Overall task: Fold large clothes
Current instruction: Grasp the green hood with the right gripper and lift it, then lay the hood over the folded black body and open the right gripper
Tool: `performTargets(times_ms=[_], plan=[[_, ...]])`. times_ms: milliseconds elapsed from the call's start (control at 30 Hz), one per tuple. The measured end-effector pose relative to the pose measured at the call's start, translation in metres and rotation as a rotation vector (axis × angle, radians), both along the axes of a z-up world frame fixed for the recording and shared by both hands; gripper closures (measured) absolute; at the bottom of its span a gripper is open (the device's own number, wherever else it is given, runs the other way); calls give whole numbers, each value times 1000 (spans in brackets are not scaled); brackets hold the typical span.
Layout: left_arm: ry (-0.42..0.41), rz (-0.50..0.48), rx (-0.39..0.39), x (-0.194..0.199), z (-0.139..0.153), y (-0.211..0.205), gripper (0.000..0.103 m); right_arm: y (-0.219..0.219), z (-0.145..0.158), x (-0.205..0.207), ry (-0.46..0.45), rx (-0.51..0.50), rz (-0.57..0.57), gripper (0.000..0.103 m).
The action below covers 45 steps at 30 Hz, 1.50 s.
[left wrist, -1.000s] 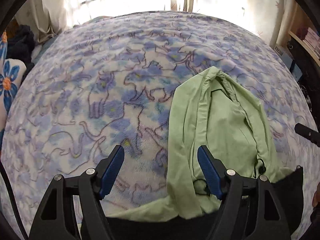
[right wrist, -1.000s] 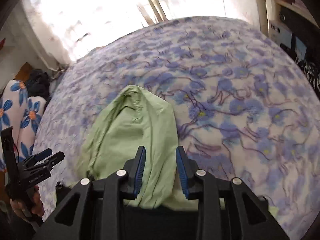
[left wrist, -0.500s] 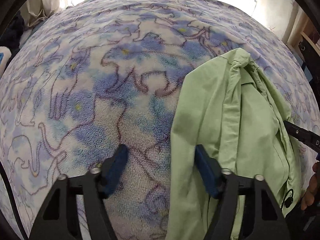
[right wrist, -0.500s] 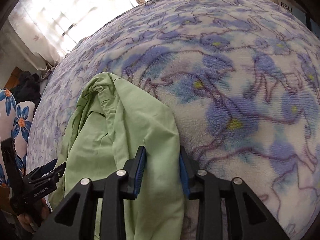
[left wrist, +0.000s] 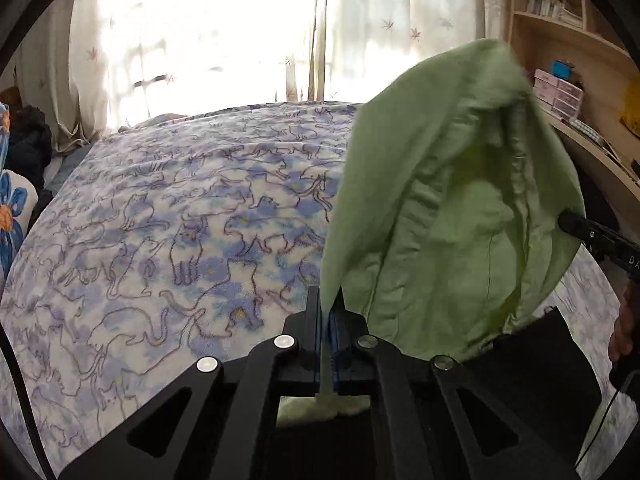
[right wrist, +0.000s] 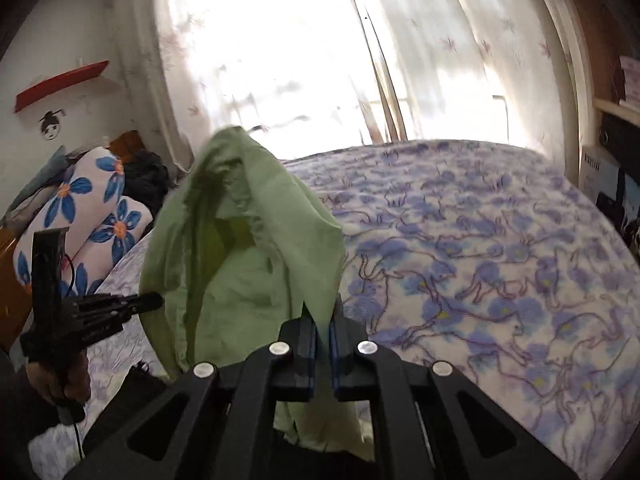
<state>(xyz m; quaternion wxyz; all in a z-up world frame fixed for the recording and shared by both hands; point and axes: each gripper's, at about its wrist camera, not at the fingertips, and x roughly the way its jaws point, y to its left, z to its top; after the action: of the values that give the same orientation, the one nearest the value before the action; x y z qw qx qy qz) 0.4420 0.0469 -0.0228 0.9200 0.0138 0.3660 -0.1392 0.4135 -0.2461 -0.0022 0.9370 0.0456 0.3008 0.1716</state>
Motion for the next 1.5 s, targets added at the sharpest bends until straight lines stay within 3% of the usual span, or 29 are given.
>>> performTargets(times_ms=[100,267,500,833,900,933,967,1133,1333,1500], plan=[[80,-23,-16,-51,4,22,96,-10,1,-43,96,-34,26,90],[179,-4,69,-121,-8,47,96,-10,-8,-107,230,-95,25,89],[259,-8,62,-200,14,57,95,0,21,-180,319,-18,62,89],[216,-97,77,-291,82,33,77,21,118,-291,244,-9,151,84],[208,-111,58,-302,87,25,68,25,125,-302,224,-18,143,78],[205,-114,47,-307,87,21,58,28,124,-305,222,-22,137,73],[205,-116,42,-309,84,17,49,30,119,-306,226,-18,138,69],[239,-121,-5,-299,44,-3,48,35,46,-279,334,36,101,68],[370,-47,-241,-255,-45,-5,48,37,-60,-236,417,145,15,68],[433,33,-397,-226,-102,-7,48,38,-123,-209,480,257,-32,68]])
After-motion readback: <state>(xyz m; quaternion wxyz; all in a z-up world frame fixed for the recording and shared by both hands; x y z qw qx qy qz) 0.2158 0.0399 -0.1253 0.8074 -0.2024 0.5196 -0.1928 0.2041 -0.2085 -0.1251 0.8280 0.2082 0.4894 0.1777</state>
